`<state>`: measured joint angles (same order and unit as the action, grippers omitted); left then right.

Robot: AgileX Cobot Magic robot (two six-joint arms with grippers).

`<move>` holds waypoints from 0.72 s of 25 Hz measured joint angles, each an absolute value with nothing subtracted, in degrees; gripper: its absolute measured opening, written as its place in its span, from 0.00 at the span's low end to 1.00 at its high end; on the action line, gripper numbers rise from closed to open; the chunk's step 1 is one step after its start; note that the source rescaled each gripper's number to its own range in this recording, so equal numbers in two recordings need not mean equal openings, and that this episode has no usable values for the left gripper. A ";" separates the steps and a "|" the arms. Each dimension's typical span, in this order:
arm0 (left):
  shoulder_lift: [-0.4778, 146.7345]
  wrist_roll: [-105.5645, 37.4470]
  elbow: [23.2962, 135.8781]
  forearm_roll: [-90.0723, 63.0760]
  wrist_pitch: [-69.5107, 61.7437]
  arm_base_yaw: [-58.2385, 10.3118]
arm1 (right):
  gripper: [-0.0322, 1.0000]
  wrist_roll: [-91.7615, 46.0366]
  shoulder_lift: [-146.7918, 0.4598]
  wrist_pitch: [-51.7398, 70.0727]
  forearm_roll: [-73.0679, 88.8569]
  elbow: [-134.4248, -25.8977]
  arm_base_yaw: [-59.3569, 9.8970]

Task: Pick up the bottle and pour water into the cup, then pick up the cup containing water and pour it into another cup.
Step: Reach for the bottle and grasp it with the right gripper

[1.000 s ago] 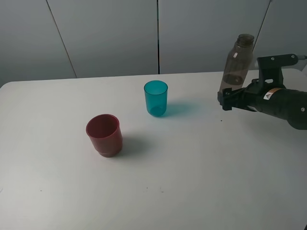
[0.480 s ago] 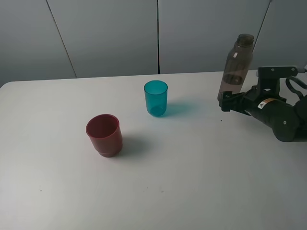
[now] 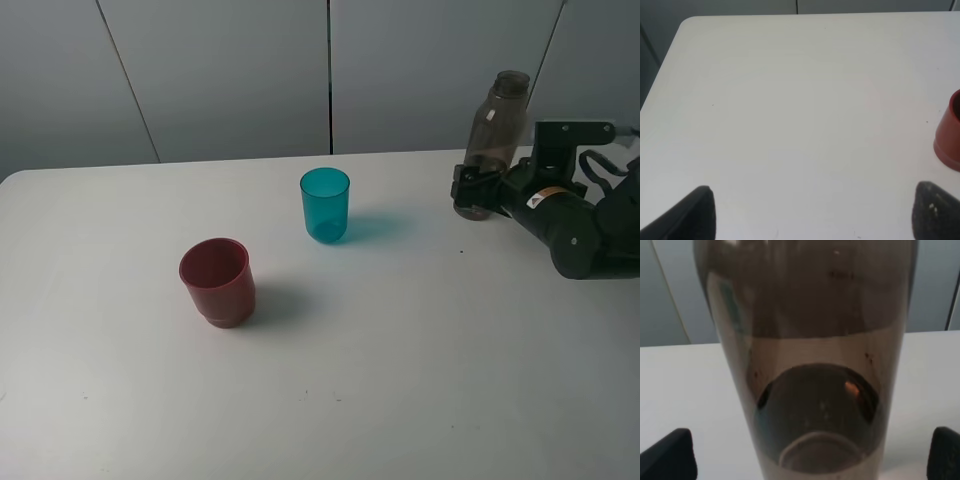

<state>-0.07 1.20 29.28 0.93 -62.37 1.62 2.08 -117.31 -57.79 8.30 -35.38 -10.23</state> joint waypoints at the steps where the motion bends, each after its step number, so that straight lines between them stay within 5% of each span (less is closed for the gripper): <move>1: -0.07 1.20 29.28 0.93 -62.37 1.62 | 1.00 2.08 -117.42 -57.79 8.30 -35.75 -10.23; 18: -0.07 1.20 29.28 0.93 -62.37 1.62 | 1.00 2.17 -121.92 -55.47 8.06 -43.01 -10.23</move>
<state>-0.07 1.20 29.28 0.93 -62.37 1.62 2.17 -121.92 -55.47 8.06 -43.01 -10.23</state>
